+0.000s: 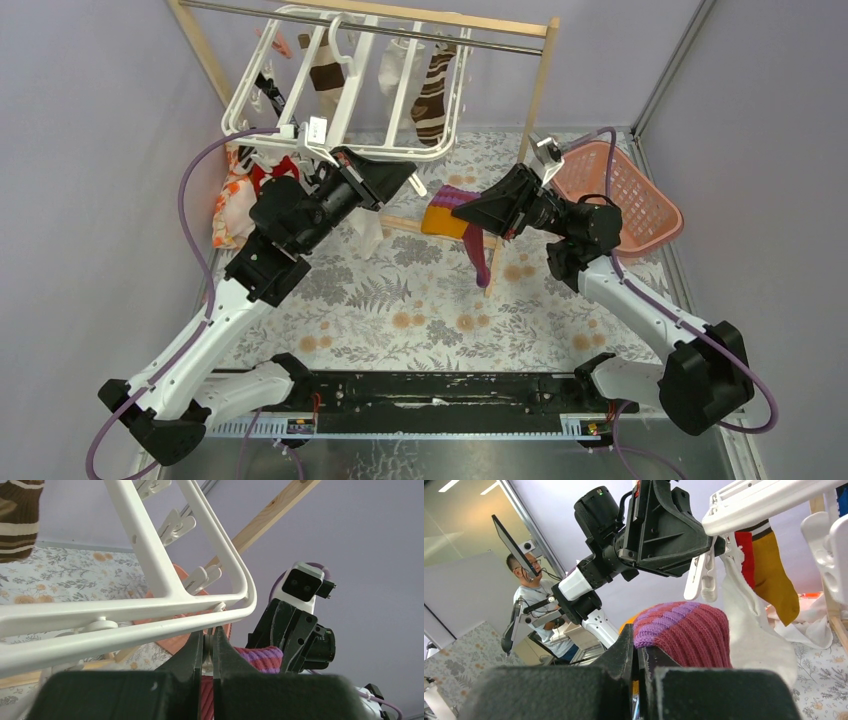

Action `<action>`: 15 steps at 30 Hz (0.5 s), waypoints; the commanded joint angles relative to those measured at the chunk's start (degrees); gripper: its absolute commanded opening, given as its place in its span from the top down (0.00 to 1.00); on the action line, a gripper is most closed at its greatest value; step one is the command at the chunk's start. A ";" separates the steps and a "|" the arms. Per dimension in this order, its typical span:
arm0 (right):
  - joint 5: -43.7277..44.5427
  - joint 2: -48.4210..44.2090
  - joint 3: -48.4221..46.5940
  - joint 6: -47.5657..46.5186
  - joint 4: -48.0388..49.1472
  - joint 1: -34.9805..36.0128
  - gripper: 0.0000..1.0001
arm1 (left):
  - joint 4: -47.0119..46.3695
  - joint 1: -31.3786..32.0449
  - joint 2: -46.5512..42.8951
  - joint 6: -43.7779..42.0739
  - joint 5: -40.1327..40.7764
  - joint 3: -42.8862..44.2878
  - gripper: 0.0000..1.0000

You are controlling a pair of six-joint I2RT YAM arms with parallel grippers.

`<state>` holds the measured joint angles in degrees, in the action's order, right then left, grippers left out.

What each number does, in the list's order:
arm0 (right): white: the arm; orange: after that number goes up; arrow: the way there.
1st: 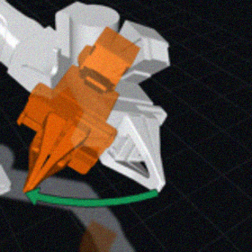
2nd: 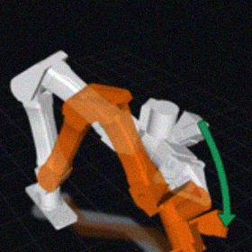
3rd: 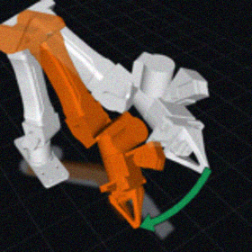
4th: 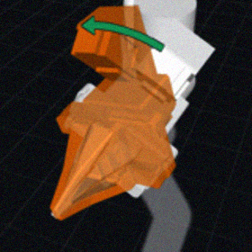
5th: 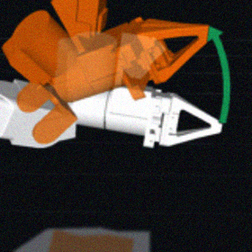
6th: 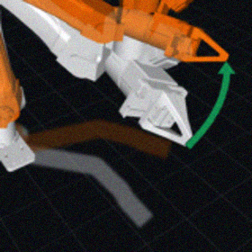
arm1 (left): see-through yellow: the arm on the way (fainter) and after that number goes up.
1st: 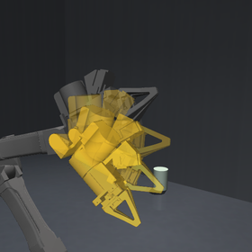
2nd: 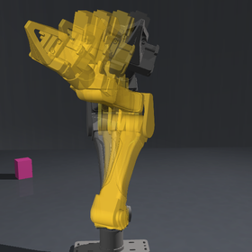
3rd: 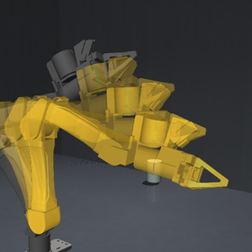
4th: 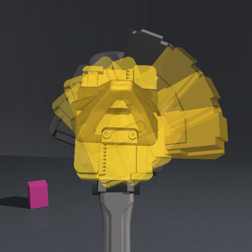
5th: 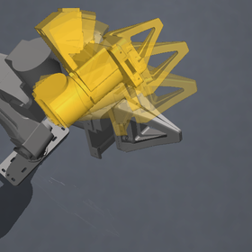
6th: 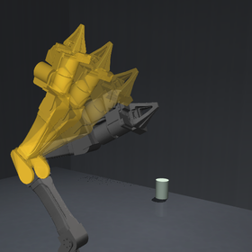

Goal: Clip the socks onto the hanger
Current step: Clamp the sock onto the hanger.

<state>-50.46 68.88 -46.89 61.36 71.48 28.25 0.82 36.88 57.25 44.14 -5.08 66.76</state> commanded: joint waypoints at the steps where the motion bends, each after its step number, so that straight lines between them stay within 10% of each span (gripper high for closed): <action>1: -0.06 1.07 -2.21 0.69 5.52 0.75 1.00 | -1.78 0.03 0.35 1.90 -2.34 1.92 1.00; 15: 0.31 2.66 -3.91 -0.27 6.68 1.26 1.00 | -2.04 0.03 0.74 4.68 -3.66 1.86 1.00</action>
<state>-50.48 72.10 -47.97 61.52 72.88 28.84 -0.05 36.88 57.32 47.42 -7.09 67.75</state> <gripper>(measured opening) 0.027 0.055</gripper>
